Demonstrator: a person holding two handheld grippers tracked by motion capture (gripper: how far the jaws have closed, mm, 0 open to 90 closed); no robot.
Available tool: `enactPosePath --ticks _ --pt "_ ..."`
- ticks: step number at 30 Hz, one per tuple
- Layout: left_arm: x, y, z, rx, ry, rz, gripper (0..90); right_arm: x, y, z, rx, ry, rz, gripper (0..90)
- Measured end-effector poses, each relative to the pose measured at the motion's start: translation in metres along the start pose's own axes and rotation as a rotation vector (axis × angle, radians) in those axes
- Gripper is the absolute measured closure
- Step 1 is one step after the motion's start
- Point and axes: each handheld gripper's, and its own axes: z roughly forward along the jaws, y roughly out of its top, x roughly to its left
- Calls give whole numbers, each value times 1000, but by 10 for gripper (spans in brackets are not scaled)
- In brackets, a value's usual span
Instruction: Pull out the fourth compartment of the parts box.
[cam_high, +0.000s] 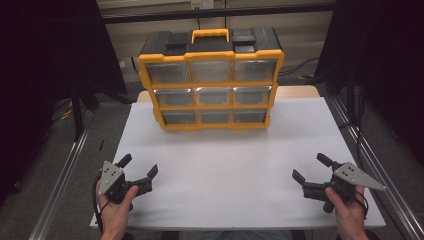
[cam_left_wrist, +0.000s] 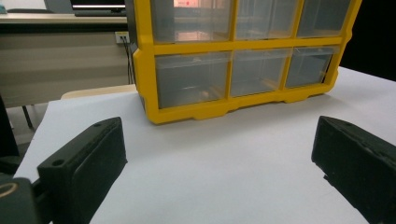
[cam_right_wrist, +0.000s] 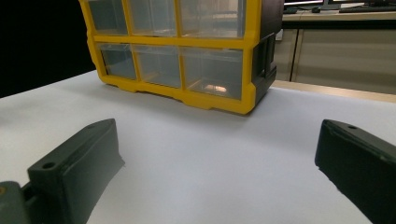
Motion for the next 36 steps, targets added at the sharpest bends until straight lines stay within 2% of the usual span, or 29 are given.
enactPosePath --ticks 1,4,8,14,16,20,22,24,27,31,33,35,36 --pt "-1 0 1 -1 -9 -8 31 0 0 0 1 3 0 5" --pt "0 1 1 3 -5 30 31 0 0 0 4 8 0 8" --pt "-1 1 1 -3 -9 29 31 0 0 0 3 10 2 8" --pt "1 1 4 -1 2 63 31 0 -1 1 4 11 -1 8" --pt "1 2 8 14 14 95 31 -1 -1 1 9 16 0 8" --pt "-3 3 14 19 0 127 31 -3 -1 1 6 19 -9 7" --pt "-7 4 16 19 7 187 31 -4 -1 0 8 19 -5 5" --pt "-11 4 16 20 -3 189 40 -3 -1 -1 4 18 0 2" --pt "-15 6 15 -2 -23 234 40 -1 1 -2 -2 17 -15 2" --pt "-13 12 17 -17 -31 272 33 2 0 0 5 30 -26 3" --pt "-9 16 25 -21 -28 309 32 2 0 0 5 32 -30 3" --pt "-6 19 33 -17 -20 316 33 2 0 2 5 32 -32 3" --pt "-6 21 37 -33 -18 325 31 2 0 3 11 39 -31 4"
